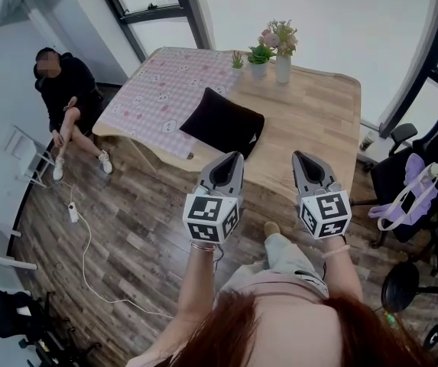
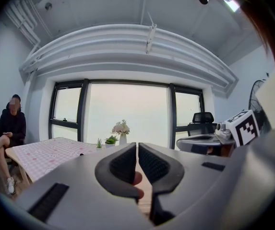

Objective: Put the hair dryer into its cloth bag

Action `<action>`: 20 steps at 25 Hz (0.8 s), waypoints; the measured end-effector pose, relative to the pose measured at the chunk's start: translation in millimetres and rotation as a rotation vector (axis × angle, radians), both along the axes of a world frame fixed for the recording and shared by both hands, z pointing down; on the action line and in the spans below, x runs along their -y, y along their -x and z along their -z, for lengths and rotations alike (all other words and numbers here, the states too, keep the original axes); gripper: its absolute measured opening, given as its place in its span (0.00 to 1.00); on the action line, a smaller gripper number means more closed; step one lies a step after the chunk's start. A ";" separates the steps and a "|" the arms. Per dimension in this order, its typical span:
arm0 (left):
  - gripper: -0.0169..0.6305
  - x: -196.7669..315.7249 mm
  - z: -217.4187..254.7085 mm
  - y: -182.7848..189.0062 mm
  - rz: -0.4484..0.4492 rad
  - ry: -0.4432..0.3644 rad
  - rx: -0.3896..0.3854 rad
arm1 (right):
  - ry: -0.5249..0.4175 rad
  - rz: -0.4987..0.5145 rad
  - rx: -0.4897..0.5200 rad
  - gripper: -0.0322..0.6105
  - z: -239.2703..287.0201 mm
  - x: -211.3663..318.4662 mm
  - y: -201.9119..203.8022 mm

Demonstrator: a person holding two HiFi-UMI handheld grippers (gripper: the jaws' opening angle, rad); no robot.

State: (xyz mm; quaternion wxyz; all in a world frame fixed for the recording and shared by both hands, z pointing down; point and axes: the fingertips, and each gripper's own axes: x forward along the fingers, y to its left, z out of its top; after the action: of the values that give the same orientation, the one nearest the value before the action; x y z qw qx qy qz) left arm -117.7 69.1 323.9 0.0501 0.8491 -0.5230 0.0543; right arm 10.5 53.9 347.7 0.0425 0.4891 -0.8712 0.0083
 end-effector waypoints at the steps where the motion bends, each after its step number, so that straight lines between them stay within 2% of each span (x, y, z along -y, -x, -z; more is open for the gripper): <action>1: 0.06 -1.6 0.6 0.1 0.000 -0.002 0.000 | -0.002 -0.001 -0.001 0.05 0.5 -1.5 -0.1; 20: 0.06 -25.4 8.5 -17.2 0.014 -0.023 0.001 | -0.029 0.010 -0.023 0.05 9.3 -21.6 -10.9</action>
State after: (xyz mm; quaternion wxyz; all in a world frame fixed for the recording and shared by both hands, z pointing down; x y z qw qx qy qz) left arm -100.5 94.6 315.4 0.0403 0.8460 -0.5295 0.0483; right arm 21.4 75.4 338.4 0.0456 0.4854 -0.8730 -0.0103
